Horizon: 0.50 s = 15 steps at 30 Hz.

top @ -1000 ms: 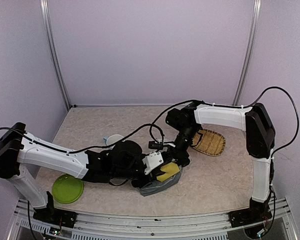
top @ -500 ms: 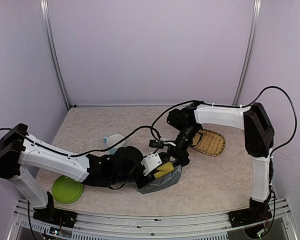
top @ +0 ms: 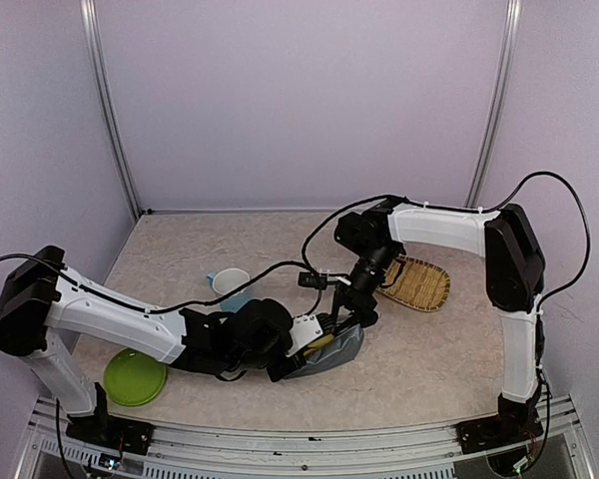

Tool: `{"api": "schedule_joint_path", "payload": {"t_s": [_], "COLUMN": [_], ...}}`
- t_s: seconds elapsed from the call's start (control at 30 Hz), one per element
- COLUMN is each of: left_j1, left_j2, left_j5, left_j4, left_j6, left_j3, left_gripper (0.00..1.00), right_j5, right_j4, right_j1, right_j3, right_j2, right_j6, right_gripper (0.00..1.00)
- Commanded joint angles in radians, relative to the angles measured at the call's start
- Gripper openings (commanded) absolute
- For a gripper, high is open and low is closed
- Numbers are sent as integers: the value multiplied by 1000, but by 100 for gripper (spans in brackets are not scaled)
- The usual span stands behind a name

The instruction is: Sort the hair-cutting tools

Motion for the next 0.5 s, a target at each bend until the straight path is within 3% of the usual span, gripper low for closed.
{"api": "schedule_joint_path", "payload": {"t_s": [0.0,0.17,0.3,0.37,0.47], "left_j1": [-3,-23,-8,-12,-35], "left_j2": [107,155,202,228,208], "left_j5": [67,-62,-125,-119,-154], "left_j4": [-171,-181,-220,-256,-246], "left_j6": [2,-32,-82,-86,-87], "left_j3": [117,191,257,293,282], "left_gripper": [0,0,4,11,24], "right_j5": [-109,-240,-241,-236,-192], "right_j4": [-55,-110,-112,-116,-91], "right_j1": [-19,-40,-45,-51,-63], "right_j3": [45,-10,-38,-31,-24], "right_j2": [9,2,0,-3,-22], "right_j6": [3,-40,-46,-46,-25], "right_gripper": [0,1,2,6,20]}}
